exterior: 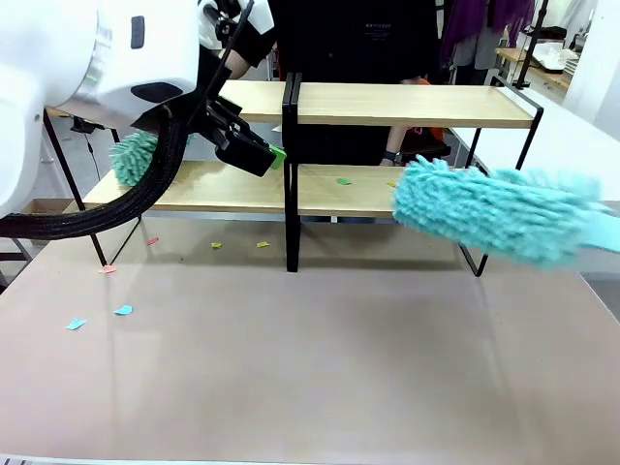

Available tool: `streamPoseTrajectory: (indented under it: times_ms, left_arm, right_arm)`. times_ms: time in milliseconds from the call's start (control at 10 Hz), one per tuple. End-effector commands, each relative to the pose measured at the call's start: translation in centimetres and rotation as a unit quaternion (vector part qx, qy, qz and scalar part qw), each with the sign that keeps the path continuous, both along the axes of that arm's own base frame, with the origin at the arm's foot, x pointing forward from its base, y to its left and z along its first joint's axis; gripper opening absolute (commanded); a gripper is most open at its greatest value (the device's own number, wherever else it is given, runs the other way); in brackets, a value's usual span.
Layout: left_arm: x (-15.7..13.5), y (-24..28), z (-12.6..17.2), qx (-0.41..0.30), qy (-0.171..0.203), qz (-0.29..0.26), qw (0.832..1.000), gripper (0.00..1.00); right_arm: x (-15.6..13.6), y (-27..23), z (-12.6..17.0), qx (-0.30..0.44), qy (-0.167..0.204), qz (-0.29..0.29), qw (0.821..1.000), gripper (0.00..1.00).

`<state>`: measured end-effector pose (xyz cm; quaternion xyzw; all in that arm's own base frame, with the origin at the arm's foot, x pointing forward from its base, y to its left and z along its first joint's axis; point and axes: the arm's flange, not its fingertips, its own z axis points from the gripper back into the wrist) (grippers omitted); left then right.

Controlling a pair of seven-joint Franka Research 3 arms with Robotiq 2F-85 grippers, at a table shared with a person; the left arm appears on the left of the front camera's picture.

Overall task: Clean the shelves.
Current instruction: Clean another randomly selected level of the Shelf with the Duster.

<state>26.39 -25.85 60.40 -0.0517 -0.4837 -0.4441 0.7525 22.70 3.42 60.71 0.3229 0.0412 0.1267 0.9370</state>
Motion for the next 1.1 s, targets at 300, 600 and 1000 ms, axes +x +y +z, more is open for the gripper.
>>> streamPoseTrajectory:
  times_ms: [300, 600, 1000]
  left_arm:
    - [0.0, 0.2, -0.1, 0.001, 0.002, -0.004, 1.000, 1.00]
    - [0.0, 0.2, -0.1, 0.001, 0.002, -0.004, 1.000, 1.00]
    - [0.0, 0.2, -0.1, 0.001, 0.002, -0.004, 1.000, 1.00]
  right_arm:
    - [3.5, 5.8, -1.1, -0.047, -0.031, -0.008, 0.998, 0.12]
    - [9.3, 9.8, -4.8, -0.038, -0.063, -0.047, 0.996, 0.12]
    - [13.6, 13.4, -8.2, -0.030, -0.125, -0.064, 0.990, 0.12]
